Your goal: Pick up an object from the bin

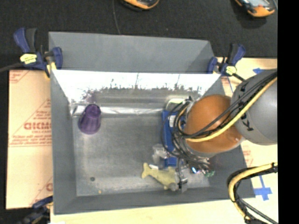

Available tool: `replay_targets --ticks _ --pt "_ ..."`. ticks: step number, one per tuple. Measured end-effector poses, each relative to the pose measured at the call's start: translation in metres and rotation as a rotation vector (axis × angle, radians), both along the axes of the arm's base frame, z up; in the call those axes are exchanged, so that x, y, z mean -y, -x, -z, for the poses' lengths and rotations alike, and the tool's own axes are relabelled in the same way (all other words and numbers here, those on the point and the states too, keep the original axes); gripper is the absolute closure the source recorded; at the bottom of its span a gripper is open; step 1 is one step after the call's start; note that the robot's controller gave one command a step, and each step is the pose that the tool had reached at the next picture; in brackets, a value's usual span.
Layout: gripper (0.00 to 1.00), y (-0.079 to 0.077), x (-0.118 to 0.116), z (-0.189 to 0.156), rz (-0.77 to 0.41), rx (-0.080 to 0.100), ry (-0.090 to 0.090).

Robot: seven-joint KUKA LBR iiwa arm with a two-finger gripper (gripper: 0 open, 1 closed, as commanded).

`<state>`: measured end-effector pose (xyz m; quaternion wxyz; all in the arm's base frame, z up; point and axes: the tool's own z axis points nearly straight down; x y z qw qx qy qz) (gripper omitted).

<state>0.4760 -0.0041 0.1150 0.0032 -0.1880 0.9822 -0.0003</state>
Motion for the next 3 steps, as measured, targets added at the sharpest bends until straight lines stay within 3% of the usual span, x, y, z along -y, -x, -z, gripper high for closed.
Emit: replay_targets --ticks 1,2,3 --pt "0.0 0.003 0.019 0.022 -0.223 0.005 0.003" --pt "1.0 -0.001 0.02 0.045 0.002 -0.007 -0.001" --pt "1.0 -0.001 0.02 0.045 0.003 -0.007 -0.001"
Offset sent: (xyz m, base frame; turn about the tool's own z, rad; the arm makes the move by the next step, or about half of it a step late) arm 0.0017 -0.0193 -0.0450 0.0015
